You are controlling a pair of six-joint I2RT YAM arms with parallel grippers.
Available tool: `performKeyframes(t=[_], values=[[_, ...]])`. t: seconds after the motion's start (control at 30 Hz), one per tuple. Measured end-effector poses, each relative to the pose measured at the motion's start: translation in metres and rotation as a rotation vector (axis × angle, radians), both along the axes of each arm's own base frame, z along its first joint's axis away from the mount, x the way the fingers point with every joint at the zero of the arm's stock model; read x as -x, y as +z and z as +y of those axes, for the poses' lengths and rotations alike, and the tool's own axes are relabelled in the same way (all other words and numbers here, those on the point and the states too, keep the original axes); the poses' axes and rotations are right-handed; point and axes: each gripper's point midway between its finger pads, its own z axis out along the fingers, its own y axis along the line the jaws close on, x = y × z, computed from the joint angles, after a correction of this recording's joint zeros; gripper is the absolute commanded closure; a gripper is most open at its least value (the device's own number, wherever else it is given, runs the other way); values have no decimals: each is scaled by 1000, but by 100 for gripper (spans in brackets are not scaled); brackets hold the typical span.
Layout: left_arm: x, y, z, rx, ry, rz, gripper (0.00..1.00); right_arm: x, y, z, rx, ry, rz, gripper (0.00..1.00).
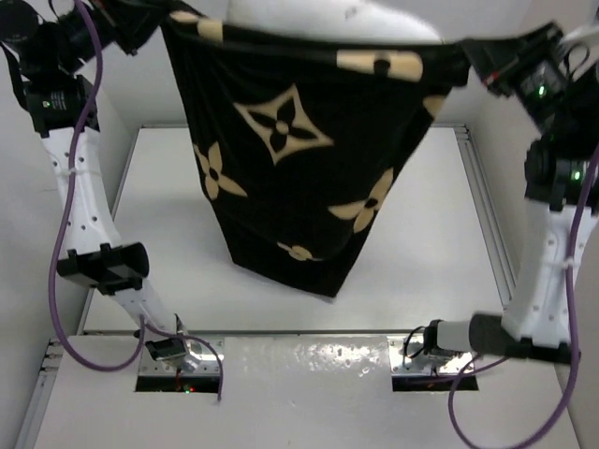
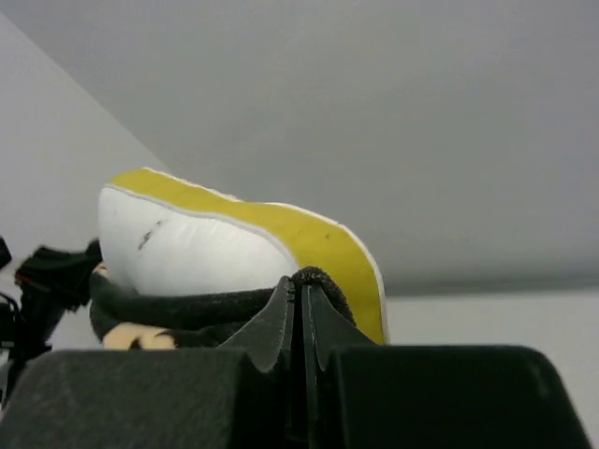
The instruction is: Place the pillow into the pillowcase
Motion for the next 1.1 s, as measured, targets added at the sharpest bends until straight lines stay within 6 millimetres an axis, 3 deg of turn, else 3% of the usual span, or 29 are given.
performKeyframes(t=[0.07, 0.13, 0.2, 0.3, 0.37, 0.47, 0.53, 0.57, 0.63, 0.7, 0.77, 0.83, 0.87, 0.93, 1.0, 1.03, 1.1], values=[[-10, 15, 15, 16, 34, -51, 100, -17, 36, -3, 20, -1, -68, 100], [-7, 21, 29, 27, 84, -85, 100, -13, 58, -5, 42, -18, -137, 100], [7, 10, 23, 24, 106, -80, 100, 6, 48, -4, 52, -37, -155, 100], [26, -2, 6, -2, 100, -78, 100, 33, 9, -8, 39, -76, -117, 100], [28, 4, -3, -15, 67, -70, 100, 39, 10, -11, 39, -86, -101, 100], [19, 40, 7, -18, 61, -151, 100, 27, 60, -12, 56, -65, -158, 100], [18, 55, 29, -9, 125, -209, 100, 20, 99, -16, 70, -72, -264, 100], [22, 58, 38, -10, 155, -228, 100, 19, 102, -17, 74, -74, -280, 100], [34, 48, 39, -11, 187, -231, 100, 28, 84, -15, 71, -75, -261, 100], [46, 28, 27, -20, 188, -203, 100, 41, 43, -18, 54, -102, -221, 100], [45, 10, 16, -31, 163, -160, 100, 49, -7, -23, 23, -129, -127, 100], [47, 9, 3, -53, 98, -121, 100, 43, -20, -24, 11, -121, -79, 100], [46, 21, -1, -65, 64, -127, 100, 35, -19, -24, 7, -107, -42, 100], [28, 42, 12, -59, 75, -174, 100, 16, 18, -30, 13, -107, -57, 100], [13, 55, 45, -35, 162, -218, 100, 7, 84, -45, 39, -164, -210, 100], [11, 56, 60, -24, 209, -226, 100, 14, 106, -49, 52, -196, -279, 100], [12, 46, 77, -3, 289, -220, 100, 37, 115, -51, 63, -235, -341, 100]])
